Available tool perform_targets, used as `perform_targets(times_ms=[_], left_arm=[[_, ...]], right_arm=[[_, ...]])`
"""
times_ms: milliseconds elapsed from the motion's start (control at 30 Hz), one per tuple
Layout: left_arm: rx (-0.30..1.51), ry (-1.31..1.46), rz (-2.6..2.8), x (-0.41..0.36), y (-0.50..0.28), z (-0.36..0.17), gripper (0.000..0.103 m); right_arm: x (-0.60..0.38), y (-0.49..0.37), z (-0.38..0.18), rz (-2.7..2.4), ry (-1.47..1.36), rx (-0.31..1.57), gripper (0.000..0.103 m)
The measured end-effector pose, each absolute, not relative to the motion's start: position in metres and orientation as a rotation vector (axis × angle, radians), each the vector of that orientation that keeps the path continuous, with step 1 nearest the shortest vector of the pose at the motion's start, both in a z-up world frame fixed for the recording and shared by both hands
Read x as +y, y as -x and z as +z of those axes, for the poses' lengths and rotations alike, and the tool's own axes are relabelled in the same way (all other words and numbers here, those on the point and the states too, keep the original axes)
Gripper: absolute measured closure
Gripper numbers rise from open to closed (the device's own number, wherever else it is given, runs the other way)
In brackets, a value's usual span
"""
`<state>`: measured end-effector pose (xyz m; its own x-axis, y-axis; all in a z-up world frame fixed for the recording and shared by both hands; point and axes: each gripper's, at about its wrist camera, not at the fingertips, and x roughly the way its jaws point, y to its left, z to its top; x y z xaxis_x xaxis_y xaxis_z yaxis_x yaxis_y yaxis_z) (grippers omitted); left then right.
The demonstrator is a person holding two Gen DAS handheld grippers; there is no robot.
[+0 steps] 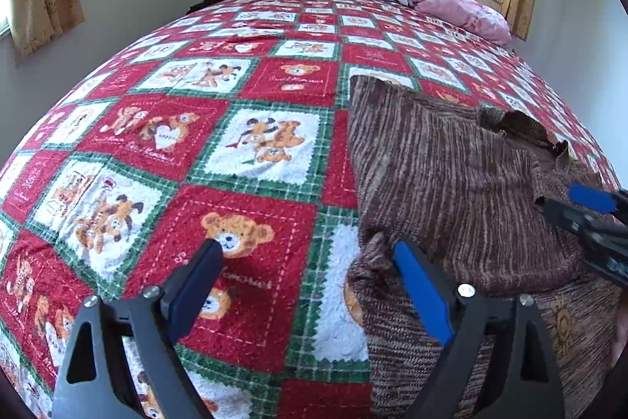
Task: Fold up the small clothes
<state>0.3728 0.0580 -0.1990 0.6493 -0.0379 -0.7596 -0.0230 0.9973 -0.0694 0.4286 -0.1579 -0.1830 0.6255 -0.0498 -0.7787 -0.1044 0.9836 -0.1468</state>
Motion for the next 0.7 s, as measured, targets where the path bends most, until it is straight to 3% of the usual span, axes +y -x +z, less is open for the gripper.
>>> perform_targets(times_ms=[33, 100, 167, 333, 467, 533, 600, 700], left_arm=[[0.864, 0.071, -0.009, 0.057, -0.373, -0.199, 0.009], [0.866, 0.067, -0.013, 0.056, -0.372, -0.199, 0.008], [0.870, 0.074, -0.018, 0.056, -0.373, -0.200, 0.007], [0.878, 0.058, -0.019, 0.053, -0.375, -0.201, 0.005], [0.878, 0.048, -0.018, 0.052, -0.375, -0.202, 0.004], [0.879, 0.054, -0.021, 0.052, -0.375, -0.202, 0.004], [0.879, 0.053, -0.021, 0.053, -0.375, -0.202, 0.004], [0.879, 0.055, -0.019, 0.053, -0.374, -0.202, 0.002]], right_arm=[[-0.158, -0.435, -0.186, 0.020, 0.198, 0.905, 0.058], [-0.161, -0.447, -0.190, -0.003, 0.205, 0.920, 0.087], [-0.164, -0.449, -0.185, -0.012, 0.204, 0.904, 0.095], [-0.172, -0.443, -0.158, 0.008, 0.190, 0.826, 0.096], [-0.203, -0.458, -0.166, -0.071, 0.153, 0.886, 0.095], [-0.214, -0.458, -0.171, -0.110, 0.159, 0.920, 0.086], [-0.228, -0.447, -0.170, -0.098, 0.079, 0.921, 0.070], [-0.243, -0.419, -0.167, 0.008, -0.135, 0.937, 0.069]])
